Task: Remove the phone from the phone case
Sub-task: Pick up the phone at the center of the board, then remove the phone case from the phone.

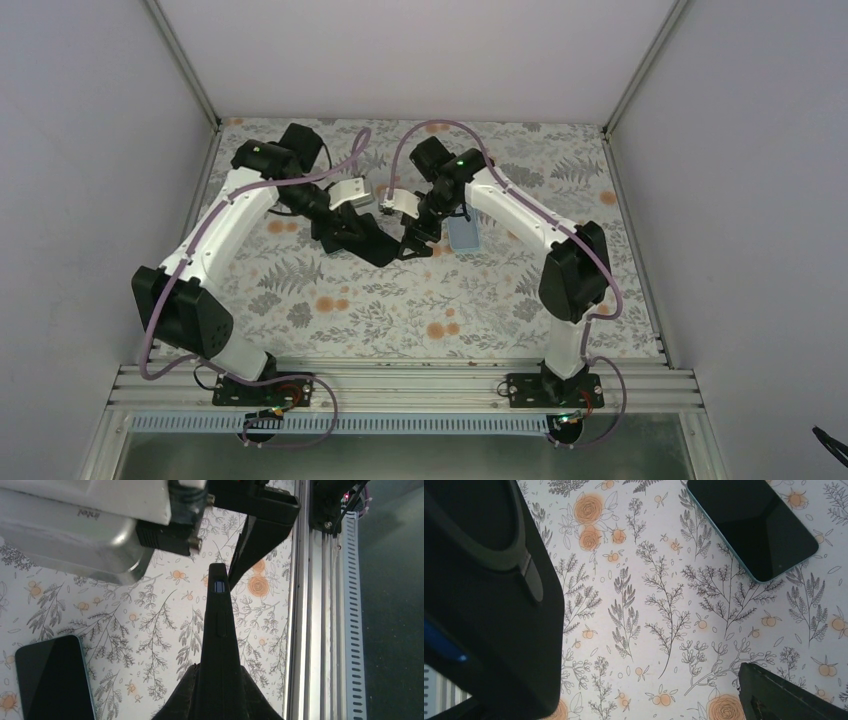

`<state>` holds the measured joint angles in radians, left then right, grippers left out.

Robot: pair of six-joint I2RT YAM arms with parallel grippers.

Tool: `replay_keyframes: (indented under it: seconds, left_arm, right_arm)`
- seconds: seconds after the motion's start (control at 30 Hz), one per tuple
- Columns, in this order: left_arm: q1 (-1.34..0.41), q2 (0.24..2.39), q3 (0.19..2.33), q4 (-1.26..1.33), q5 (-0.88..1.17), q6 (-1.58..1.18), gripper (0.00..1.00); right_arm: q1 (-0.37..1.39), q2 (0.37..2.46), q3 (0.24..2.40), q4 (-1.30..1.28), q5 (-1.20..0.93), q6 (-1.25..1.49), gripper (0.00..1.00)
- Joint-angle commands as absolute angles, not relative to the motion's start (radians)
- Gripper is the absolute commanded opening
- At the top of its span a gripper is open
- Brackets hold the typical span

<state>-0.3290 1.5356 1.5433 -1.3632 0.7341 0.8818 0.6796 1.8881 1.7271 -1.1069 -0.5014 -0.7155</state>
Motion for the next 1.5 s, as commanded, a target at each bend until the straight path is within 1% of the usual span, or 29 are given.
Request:
replay_keyframes:
  seconds: [0.0, 0.27, 0.53, 1.13, 1.47]
  left_arm:
    - [-0.349, 1.492, 1.579, -1.359, 0.759, 0.88, 0.02]
    - [-0.446, 1.456, 1.561, -1.361, 0.759, 0.846, 0.02]
    - [-0.517, 1.436, 1.562, -1.361, 0.802, 0.815, 0.02]
    - [-0.607, 1.436, 1.598, -1.362, 0.948, 0.784, 0.02]
    - [-0.652, 1.4, 1.597, -1.362, 0.923, 0.755, 0.02]
  right_arm:
    - [0.637, 1.906, 1.754, -1.138, -0.566, -0.767, 0.96]
    - [0.589, 1.963, 1.827, -1.181, -0.592, -0.816, 0.94]
    - [0.551, 2.019, 1.884, -1.189, -0.566, -0.84, 0.93]
    - [0.5, 2.071, 1.962, -1.162, -0.498, -0.849, 0.91]
    - [0.429, 2.153, 2.101, -1.19, -0.455, -0.855, 0.91]
